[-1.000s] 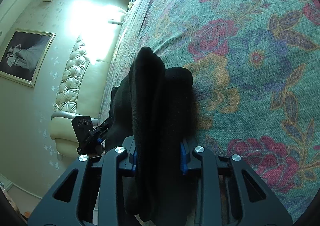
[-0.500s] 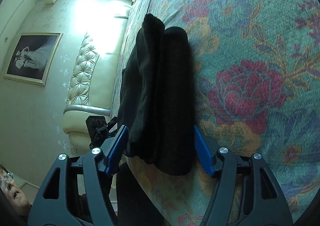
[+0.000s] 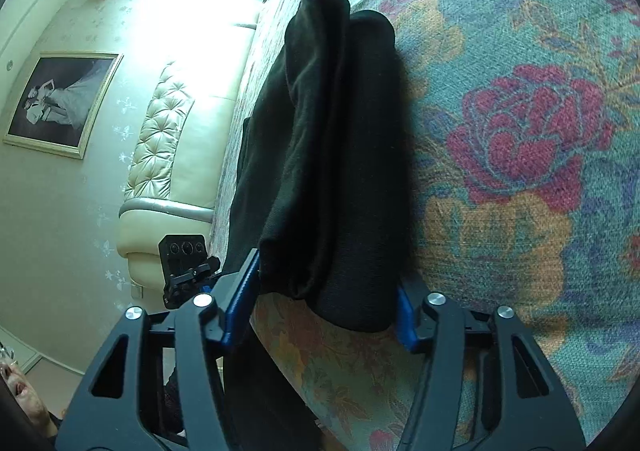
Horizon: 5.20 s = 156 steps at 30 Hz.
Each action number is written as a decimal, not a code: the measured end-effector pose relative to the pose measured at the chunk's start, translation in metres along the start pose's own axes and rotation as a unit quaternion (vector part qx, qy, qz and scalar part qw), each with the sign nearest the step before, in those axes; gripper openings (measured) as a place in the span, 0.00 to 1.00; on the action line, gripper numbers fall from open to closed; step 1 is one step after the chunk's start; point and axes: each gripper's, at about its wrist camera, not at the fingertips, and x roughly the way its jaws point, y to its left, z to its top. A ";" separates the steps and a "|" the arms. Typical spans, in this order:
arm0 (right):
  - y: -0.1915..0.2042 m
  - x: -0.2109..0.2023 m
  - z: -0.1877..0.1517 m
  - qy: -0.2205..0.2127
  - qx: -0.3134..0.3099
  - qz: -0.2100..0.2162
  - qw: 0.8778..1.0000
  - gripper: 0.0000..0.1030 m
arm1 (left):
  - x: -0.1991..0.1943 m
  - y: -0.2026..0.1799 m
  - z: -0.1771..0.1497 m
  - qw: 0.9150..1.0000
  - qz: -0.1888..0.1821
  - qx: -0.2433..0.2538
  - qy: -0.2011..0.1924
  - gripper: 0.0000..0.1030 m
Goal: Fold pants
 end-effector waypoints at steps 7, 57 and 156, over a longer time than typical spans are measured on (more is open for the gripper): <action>-0.010 -0.006 -0.006 -0.011 0.015 0.021 1.000 0.35 | 0.005 -0.001 0.002 0.999 0.038 0.002 -0.011 0.48; -0.012 -0.022 -0.028 -0.023 0.024 0.026 0.999 0.34 | 0.000 -0.015 -0.009 0.996 0.083 0.030 -0.027 0.42; 0.015 -0.042 -0.075 -0.208 0.019 -0.191 0.959 0.82 | 0.008 -0.018 0.001 0.976 0.170 0.048 -0.130 0.83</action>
